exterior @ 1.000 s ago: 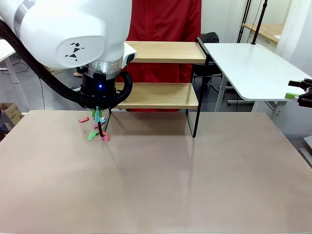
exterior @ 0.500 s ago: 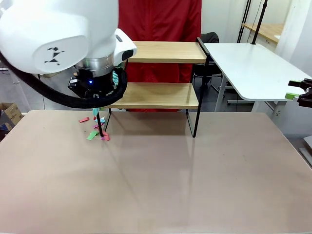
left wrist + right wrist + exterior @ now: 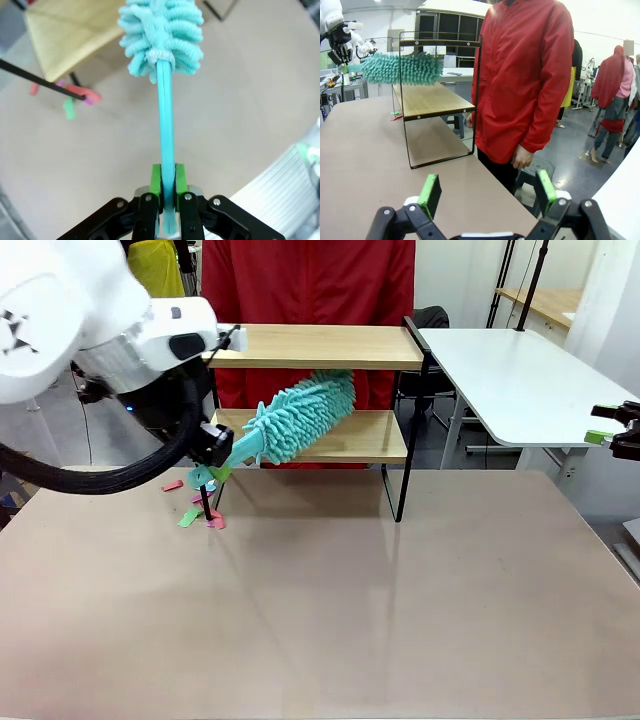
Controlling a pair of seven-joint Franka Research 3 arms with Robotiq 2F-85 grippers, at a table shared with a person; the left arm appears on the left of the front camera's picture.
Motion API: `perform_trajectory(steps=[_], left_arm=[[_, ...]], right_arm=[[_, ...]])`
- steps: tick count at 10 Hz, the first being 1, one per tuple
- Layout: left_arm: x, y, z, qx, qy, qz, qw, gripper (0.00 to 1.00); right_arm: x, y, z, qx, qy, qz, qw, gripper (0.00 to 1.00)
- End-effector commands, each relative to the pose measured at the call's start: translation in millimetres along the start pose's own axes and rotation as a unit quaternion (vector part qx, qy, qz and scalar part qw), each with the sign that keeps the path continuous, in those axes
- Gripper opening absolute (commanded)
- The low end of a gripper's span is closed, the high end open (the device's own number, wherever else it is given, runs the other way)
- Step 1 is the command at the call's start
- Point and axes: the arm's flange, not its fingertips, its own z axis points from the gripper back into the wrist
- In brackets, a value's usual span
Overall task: Clean the shelf.
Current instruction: Clean the specific section of the Shelf indicated by the human with the Duster.
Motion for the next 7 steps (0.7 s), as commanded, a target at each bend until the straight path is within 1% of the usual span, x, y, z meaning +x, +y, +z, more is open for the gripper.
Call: perform_trajectory(steps=[1, 2, 3, 5, 6, 7], left_arm=[[-15.6, 22.7, 11.8, -0.039, 0.014, -0.063, 0.997, 0.13], [-20.6, 29.8, 13.2, -0.053, -0.006, -0.098, 0.994, 0.13], [-25.4, 39.3, 11.1, -0.069, -0.033, -0.148, 0.986, 0.13], [-23.6, 52.1, 7.7, -0.104, -0.059, -0.239, 0.964, 0.13], [-20.1, 44.9, 7.7, -0.105, -0.048, -0.264, 0.958, 0.13], [-17.2, 41.2, 8.4, -0.112, -0.033, -0.261, 0.958, 0.13]], right_arm=[[4.5, -0.2, -2.2, 0.000, 0.010, -0.006, 1.000, 1.00], [4.5, -0.2, -2.2, 0.000, 0.010, -0.006, 1.000, 1.00], [4.5, -0.2, -2.2, 0.000, 0.010, -0.006, 1.000, 1.00], [4.5, -0.2, -2.2, 0.000, 0.010, -0.006, 1.000, 1.00], [4.5, -0.2, -2.2, 0.000, 0.010, -0.006, 1.000, 1.00], [4.5, -0.2, -2.2, 0.000, 0.010, -0.006, 1.000, 1.00]])
